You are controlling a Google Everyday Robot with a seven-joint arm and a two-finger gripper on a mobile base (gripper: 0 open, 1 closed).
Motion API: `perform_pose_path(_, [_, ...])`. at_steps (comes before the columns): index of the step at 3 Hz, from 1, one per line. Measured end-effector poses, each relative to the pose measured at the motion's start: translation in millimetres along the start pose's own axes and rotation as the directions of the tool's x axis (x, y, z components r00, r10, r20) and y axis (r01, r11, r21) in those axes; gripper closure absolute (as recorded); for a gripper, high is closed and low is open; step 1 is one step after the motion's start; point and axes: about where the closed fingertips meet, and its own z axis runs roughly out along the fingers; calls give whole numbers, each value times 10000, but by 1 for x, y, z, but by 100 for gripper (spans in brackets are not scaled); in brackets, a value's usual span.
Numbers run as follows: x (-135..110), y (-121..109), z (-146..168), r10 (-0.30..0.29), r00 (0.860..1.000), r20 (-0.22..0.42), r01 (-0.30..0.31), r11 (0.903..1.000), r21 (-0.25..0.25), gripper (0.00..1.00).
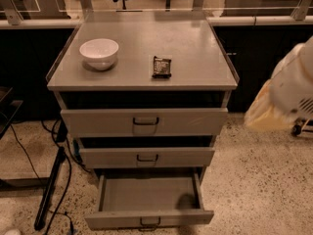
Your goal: Close bottom drawer
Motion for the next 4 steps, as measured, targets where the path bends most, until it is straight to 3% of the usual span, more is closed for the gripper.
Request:
perform_pose_path(1, [12,41,61,325,9988,-360,-355,9958,-849,100])
perform_pose_path(2, [25,61,81,318,9971,-688,-409,9900,-1353,100])
perform_pose_path(3, [25,61,81,320,9971,-689,-411,9899,-1355,100])
perform_pose_path(4, [36,82,118,791,9933,-841,-938,9776,-1883,100])
